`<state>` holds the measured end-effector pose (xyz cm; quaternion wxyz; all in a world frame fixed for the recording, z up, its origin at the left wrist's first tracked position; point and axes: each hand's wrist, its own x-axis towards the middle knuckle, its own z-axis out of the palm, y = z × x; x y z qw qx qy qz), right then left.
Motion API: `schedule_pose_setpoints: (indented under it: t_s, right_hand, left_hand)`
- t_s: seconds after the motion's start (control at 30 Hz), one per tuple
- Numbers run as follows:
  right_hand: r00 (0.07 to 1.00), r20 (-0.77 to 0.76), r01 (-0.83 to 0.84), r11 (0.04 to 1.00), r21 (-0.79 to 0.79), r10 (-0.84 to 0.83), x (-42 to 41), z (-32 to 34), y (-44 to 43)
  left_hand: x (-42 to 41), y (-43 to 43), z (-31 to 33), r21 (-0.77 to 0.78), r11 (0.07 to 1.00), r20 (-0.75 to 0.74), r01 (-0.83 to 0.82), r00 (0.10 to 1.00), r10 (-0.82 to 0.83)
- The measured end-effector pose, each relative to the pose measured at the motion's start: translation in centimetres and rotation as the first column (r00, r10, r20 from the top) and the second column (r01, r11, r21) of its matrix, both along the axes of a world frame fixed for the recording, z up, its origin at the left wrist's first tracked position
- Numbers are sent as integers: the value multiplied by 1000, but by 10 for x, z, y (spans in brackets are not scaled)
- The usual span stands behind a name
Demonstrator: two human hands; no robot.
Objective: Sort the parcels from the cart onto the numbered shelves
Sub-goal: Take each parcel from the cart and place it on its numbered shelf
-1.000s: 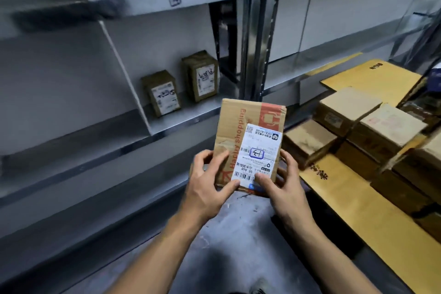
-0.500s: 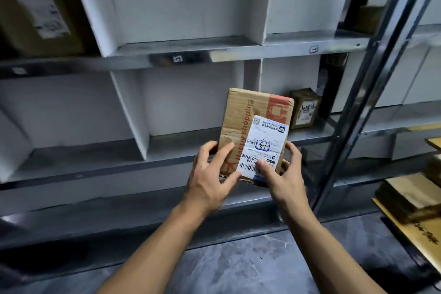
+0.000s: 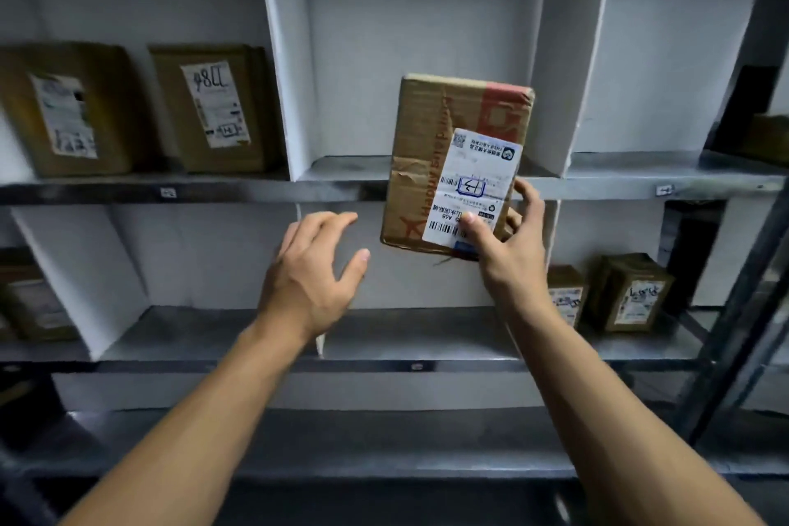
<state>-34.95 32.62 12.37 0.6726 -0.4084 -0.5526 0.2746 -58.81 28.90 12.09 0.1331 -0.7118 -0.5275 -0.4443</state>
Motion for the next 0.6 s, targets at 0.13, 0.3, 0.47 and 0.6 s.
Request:
schedule_pose_setpoints:
  t_s: [0.13,0.3,0.47,0.6]
  right_hand:
    - [997,51,-62,994,95,57,-28,51,65]
    - [990,122,-87,985,152,69,-55,88,140]
    - [979,193,-93,985,145,64,-72,94,193]
    - [961,261,-118,989,93,90,-86,88,218]
  left_hand:
    - [-23,38,36,-7,995,-144,-101,985,99]
    - [-35,85,64,9,980,-259,-200,946,196]
    - [-40,120,72,81,967,-228,-242,940,255]
    - [-44,136,65,106,960,-151,-258,950,272]
